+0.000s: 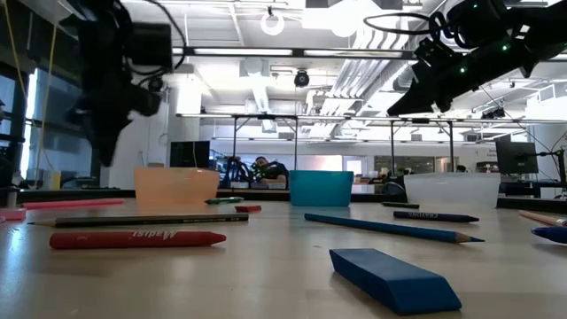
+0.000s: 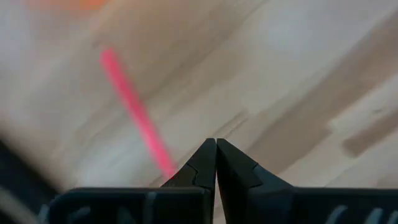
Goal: Sort crayons/erasers/pens/pencils in bins
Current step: Put the pink pencil into the blue bin
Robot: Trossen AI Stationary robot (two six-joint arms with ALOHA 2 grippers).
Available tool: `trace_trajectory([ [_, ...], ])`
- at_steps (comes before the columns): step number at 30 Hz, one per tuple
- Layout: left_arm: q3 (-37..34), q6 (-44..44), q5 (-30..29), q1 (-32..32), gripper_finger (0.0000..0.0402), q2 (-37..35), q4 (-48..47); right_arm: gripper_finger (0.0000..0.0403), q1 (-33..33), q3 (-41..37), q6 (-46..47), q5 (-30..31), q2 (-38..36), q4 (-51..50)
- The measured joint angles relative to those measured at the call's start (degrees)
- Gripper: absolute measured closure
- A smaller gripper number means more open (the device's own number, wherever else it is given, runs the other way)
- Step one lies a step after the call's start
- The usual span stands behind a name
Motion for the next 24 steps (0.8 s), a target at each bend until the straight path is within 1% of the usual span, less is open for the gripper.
trace_trajectory([
  [2, -1.23, -0.57, -0.39, 1.43, 0.0385, 0.0, -2.12, 0.0403, 0.0, 0.0, -0.01, -0.21, 0.02, 0.0],
  [4, -2.42, -0.54, -0.6, 3.08, 0.0369, 0.0, -2.01, 0.0403, 0.0, 0.0, -0.09, -0.23, 0.02, 0.0],
  [10, -6.48, 0.28, 1.34, 8.74, 0.0317, 0.02, 3.19, 0.0403, 0.0, 0.0, -0.45, -0.45, 0.04, 0.0],
  [14, -8.69, 1.13, 3.22, 12.49, 0.0295, 0.06, 5.83, 0.0403, 0.0, 0.0, -0.45, -0.47, 0.04, 0.0],
  [18, -8.85, 1.06, 3.84, 14.59, 0.0289, 0.07, 6.16, 0.0403, 0.0, 0.0, -0.45, -0.47, 0.04, 0.0],
  [24, -9.18, 0.62, 3.88, 15.74, 0.0298, 0.07, 6.26, 0.0403, 0.0, 0.0, -0.45, -0.47, 0.04, 0.0],
])
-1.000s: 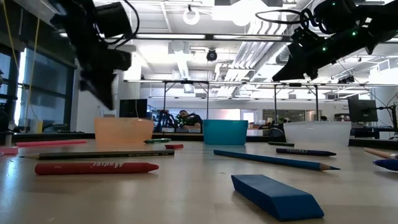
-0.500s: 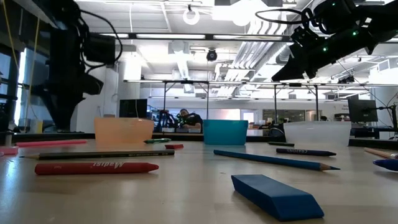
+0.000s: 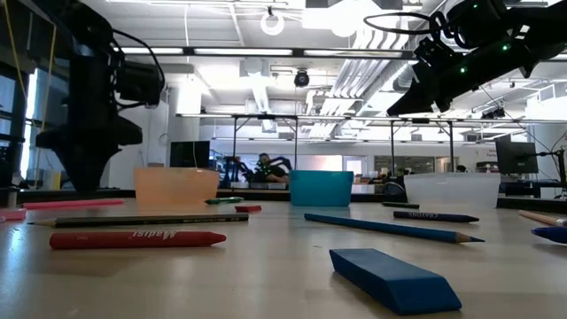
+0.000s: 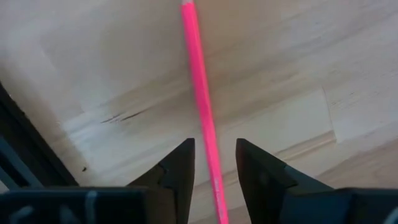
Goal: Sort crayons/erasers/pens/pencils in bins
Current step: Put the pink pencil into the blue bin
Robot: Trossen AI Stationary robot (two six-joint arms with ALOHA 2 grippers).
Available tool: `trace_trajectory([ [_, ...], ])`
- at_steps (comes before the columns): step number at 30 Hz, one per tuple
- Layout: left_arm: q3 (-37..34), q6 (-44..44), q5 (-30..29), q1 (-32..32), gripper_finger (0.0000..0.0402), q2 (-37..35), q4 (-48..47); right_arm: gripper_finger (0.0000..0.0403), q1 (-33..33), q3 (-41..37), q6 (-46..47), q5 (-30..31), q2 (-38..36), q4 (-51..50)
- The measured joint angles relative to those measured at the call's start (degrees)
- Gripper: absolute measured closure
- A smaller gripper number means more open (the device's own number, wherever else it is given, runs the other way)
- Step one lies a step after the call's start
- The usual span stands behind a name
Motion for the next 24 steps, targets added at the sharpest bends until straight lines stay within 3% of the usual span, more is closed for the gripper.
trace_trajectory([
  [24, -0.24, -2.02, -0.46, 0.38, 0.0302, 4.87, 2.6, 0.0403, 0.0, 0.04, -1.07, -1.23, 0.0, 0.02],
])
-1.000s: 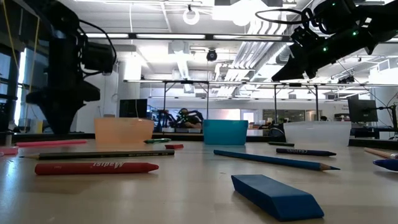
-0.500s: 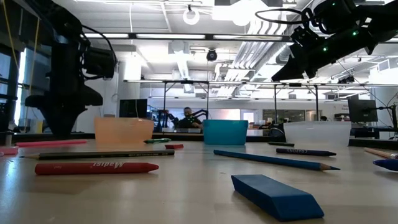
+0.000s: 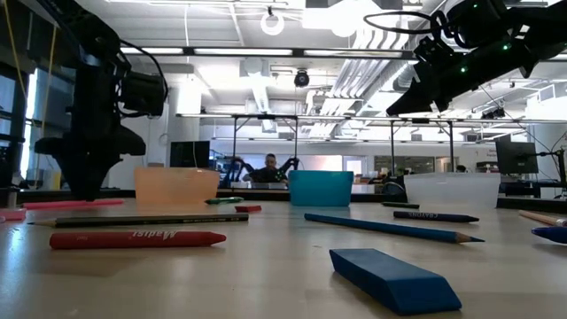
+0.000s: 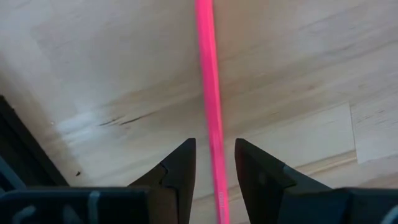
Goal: Sort crayons/erasers/pens/pencils in bins
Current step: Put the pink pencil into the blue bin
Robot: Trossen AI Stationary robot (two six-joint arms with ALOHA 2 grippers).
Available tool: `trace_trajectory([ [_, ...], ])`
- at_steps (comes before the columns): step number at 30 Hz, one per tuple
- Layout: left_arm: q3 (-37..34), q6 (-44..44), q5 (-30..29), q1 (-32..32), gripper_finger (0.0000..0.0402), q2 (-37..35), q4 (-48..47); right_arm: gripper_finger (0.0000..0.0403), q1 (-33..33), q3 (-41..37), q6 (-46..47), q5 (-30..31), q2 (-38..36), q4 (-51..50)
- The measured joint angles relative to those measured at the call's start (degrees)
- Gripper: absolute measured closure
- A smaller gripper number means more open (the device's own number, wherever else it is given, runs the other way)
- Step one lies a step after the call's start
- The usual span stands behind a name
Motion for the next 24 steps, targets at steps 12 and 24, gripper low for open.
trace_trajectory([
  [12, 0.0, 0.8, 0.0, -1.09, 0.0303, 0.0, 0.42, 0.0403, 0.0, 0.0, 0.0, 0.0, 0.0, 0.02],
  [24, 0.0, -0.93, -0.22, -4.26, 0.0303, 0.0, 2.98, 0.0403, 0.0, 0.02, -0.44, 0.0, 0.0, 0.04],
])
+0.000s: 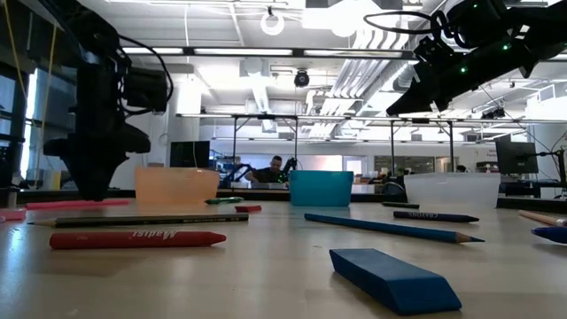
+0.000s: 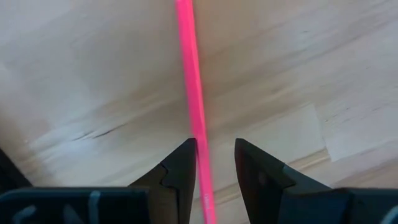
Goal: Sort crayons/erasers/pens/pencils in bins
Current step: Put the pink pencil into the blue bin
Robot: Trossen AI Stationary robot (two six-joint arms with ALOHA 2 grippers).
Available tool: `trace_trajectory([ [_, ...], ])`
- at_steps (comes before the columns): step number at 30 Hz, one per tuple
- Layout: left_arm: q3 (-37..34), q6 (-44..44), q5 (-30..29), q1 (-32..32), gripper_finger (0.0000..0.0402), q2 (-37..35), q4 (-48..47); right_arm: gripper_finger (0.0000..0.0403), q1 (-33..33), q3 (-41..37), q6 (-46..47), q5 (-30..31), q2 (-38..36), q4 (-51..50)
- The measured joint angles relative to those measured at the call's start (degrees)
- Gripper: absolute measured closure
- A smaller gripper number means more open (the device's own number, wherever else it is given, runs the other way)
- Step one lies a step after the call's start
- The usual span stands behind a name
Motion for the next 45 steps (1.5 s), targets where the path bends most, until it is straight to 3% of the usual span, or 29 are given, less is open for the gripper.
trace_trajectory([
  [11, 0.0, -0.7, 1.92, -5.25, 0.0303, 0.0, -0.47, 0.0403, 0.0, 0.01, 0.0, 0.0, 0.0, 0.01],
  [25, 0.0, -0.76, 3.11, -18.18, 0.0304, 0.03, 1.41, 0.0403, -0.01, 0.01, 0.0, 0.0, 0.02, 0.44],
  [31, 0.17, -4.55, 1.3, -20.64, 0.0329, 3.25, 1.23, 0.0403, -0.01, 0.01, 0.0, 0.0, 0.02, 0.47],
  [36, 0.54, -1.69, 1.08, -21.55, 0.0357, 5.77, 0.99, 0.0403, -0.02, 0.01, 0.0, -0.36, 0.02, 0.88],
  [45, 1.12, 3.55, -1.91, -21.87, 0.0395, 1.95, 2.01, 0.0403, -0.02, 0.01, 0.03, -1.62, 0.02, 0.97],
])
